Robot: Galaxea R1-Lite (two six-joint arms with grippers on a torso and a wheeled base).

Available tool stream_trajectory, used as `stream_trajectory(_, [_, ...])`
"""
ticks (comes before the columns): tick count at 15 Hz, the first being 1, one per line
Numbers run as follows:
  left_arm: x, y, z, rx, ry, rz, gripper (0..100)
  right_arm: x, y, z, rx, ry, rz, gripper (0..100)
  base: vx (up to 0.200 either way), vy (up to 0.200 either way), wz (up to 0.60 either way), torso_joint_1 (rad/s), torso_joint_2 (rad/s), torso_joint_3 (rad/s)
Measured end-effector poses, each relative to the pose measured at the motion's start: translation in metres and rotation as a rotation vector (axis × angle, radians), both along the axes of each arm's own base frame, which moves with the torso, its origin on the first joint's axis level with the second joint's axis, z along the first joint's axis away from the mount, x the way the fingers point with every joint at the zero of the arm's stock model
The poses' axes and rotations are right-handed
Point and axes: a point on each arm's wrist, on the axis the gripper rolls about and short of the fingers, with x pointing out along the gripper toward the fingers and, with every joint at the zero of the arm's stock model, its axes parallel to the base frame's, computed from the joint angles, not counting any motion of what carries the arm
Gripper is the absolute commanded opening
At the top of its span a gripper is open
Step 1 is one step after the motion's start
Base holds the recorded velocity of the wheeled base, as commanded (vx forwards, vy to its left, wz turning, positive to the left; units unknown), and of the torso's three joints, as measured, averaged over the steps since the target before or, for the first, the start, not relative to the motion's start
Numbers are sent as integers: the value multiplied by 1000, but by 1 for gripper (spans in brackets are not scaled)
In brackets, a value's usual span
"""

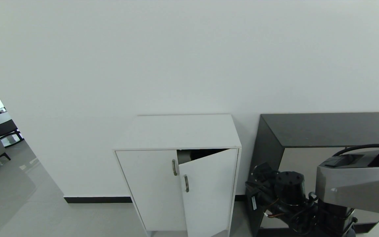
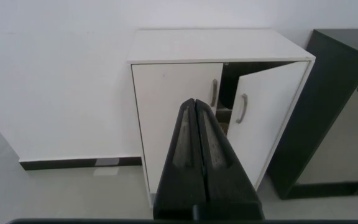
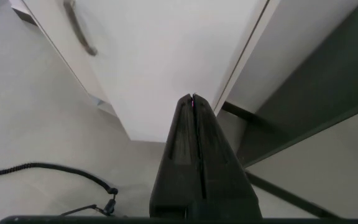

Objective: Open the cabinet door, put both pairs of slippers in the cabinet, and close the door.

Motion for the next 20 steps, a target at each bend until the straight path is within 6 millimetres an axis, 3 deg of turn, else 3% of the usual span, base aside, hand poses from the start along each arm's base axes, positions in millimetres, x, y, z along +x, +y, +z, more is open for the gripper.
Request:
stream_trajectory(16, [0,0,0,0,0,1,0,1,0,-4,-3,-3,-2,0,0,0,0,0,0,0])
stream_trajectory(20, [0,0,0,2,0,0,0,-3,0,10,20,-45,0,0,100,0,0,4,0,1])
